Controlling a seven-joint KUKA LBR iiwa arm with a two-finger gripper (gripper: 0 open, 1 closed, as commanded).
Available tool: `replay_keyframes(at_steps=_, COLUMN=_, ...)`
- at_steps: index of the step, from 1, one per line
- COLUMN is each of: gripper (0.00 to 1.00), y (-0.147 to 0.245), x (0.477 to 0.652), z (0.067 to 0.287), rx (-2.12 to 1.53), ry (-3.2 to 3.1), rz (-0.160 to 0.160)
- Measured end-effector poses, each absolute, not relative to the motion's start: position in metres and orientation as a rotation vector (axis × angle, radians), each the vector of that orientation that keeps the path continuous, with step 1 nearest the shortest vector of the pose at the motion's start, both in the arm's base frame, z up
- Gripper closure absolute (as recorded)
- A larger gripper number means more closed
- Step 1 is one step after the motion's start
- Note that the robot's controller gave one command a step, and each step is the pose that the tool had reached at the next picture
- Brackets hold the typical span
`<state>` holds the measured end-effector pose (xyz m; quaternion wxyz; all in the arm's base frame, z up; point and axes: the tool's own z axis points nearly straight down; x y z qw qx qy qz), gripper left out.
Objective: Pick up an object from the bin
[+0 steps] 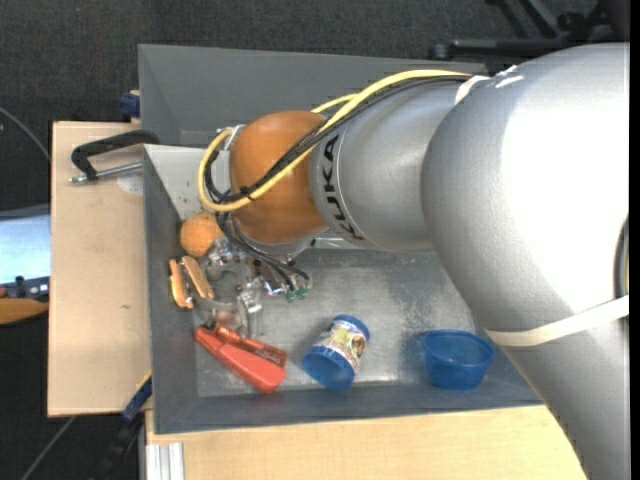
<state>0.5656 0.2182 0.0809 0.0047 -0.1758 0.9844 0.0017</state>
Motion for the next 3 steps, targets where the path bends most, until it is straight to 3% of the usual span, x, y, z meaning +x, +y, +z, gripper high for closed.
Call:
replay_keyframes(at_steps=1, gripper=1.00, y=0.1914, x=0.5696, z=0.0710, rx=-0.683, ry=3.064, rz=0.006)
replay_keyframes(at_steps=3, gripper=1.00, y=0.1912, x=0.5686, z=0.0742, rx=-0.683, ry=3.067, rz=0.006)
